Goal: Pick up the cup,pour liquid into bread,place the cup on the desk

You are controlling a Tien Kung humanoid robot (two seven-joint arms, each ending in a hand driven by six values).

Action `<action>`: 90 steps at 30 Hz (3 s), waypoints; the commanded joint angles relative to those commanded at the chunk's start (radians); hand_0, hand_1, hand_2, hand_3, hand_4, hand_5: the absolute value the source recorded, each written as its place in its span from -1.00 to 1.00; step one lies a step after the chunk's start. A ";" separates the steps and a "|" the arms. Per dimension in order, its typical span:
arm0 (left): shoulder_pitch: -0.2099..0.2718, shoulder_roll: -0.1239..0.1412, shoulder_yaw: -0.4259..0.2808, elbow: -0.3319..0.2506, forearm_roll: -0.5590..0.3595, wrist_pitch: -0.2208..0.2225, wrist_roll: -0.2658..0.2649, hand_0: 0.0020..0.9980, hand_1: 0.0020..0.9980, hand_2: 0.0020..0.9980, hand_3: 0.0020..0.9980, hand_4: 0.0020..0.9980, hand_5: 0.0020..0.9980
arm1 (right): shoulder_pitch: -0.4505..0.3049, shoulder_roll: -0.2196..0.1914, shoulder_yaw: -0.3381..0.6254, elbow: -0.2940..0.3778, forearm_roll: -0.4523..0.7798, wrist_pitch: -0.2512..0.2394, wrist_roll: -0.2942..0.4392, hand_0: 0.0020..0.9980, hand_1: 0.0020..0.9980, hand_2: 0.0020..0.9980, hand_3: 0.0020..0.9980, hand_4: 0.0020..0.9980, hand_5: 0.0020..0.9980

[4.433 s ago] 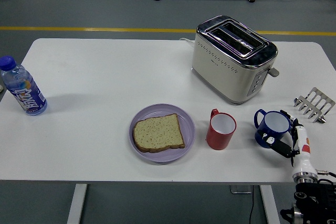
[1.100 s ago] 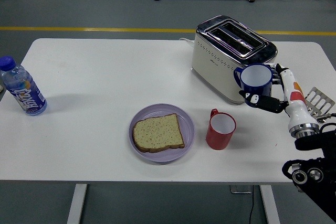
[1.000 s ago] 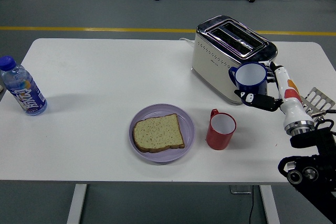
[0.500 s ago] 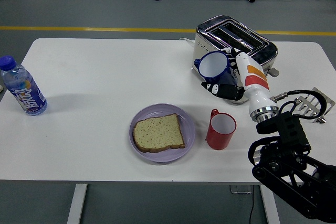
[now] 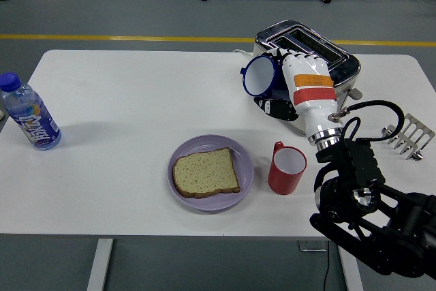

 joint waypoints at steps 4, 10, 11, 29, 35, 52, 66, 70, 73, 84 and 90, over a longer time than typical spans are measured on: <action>0.002 0.000 -0.003 0.000 0.005 0.000 0.001 0.37 0.36 0.39 0.09 -0.49 1.00 | 0.010 -0.008 -0.023 -0.012 0.000 0.014 0.006 -0.43 -0.44 -0.16 -0.13 0.54 -0.87; 0.004 -0.001 -0.007 0.000 0.011 0.000 0.003 0.37 0.37 0.39 0.09 -0.49 1.00 | 0.040 -0.027 -0.077 -0.026 0.000 0.034 0.012 -0.44 -0.44 -0.16 -0.13 0.54 -0.87; 0.005 0.000 -0.007 0.000 0.010 0.000 0.003 0.37 0.37 0.39 0.09 -0.49 1.00 | 0.052 -0.033 -0.096 -0.029 0.000 0.038 0.013 -0.44 -0.44 -0.16 -0.13 0.54 -0.87; 0.007 -0.001 0.004 -0.002 -0.012 0.001 -0.003 0.37 0.37 0.39 0.09 -0.49 1.00 | 0.276 -0.065 -0.393 -0.087 0.000 0.191 0.014 -0.44 -0.44 -0.16 -0.13 0.51 -0.89; 0.007 -0.001 0.004 -0.002 -0.011 0.001 -0.003 0.37 0.37 0.39 0.09 -0.49 1.00 | 0.326 -0.063 -0.446 -0.107 0.000 0.226 0.000 -0.43 -0.44 -0.16 -0.13 0.50 -0.89; 0.008 -0.001 0.005 -0.003 -0.014 0.000 -0.003 0.37 0.37 0.39 0.09 -0.49 1.00 | 0.349 -0.063 -0.491 -0.106 0.000 0.250 -0.011 -0.42 -0.44 -0.16 -0.12 0.48 -0.91; 0.008 -0.001 0.006 -0.003 -0.015 0.000 -0.003 0.37 0.37 0.39 0.09 -0.49 1.00 | 0.340 -0.063 -0.481 -0.105 0.000 0.228 -0.007 -0.41 -0.43 -0.16 -0.12 0.47 -0.93; 0.008 -0.001 0.005 -0.003 -0.014 0.000 -0.003 0.37 0.37 0.39 0.09 -0.49 1.00 | 0.319 -0.070 -0.449 -0.095 0.000 0.187 0.007 -0.40 -0.43 -0.16 -0.12 0.46 -0.94; 0.009 -0.001 0.005 -0.003 -0.014 -0.001 -0.003 0.37 0.37 0.39 0.09 -0.49 1.00 | 0.292 -0.085 -0.407 -0.074 0.000 0.121 0.034 -0.40 -0.43 -0.16 -0.12 0.46 -0.94; 0.010 -0.002 0.001 -0.002 -0.006 -0.002 0.000 0.36 0.37 0.39 0.09 -0.49 1.00 | 0.177 -0.144 -0.232 0.016 0.309 -0.045 0.192 -0.36 -0.42 -0.15 -0.11 0.46 -0.94; 0.011 -0.003 0.001 -0.002 -0.006 -0.002 -0.001 0.36 0.37 0.39 0.09 -0.49 1.00 | 0.081 -0.184 -0.106 0.111 0.562 -0.093 0.276 -0.34 -0.42 -0.15 -0.11 0.46 -0.93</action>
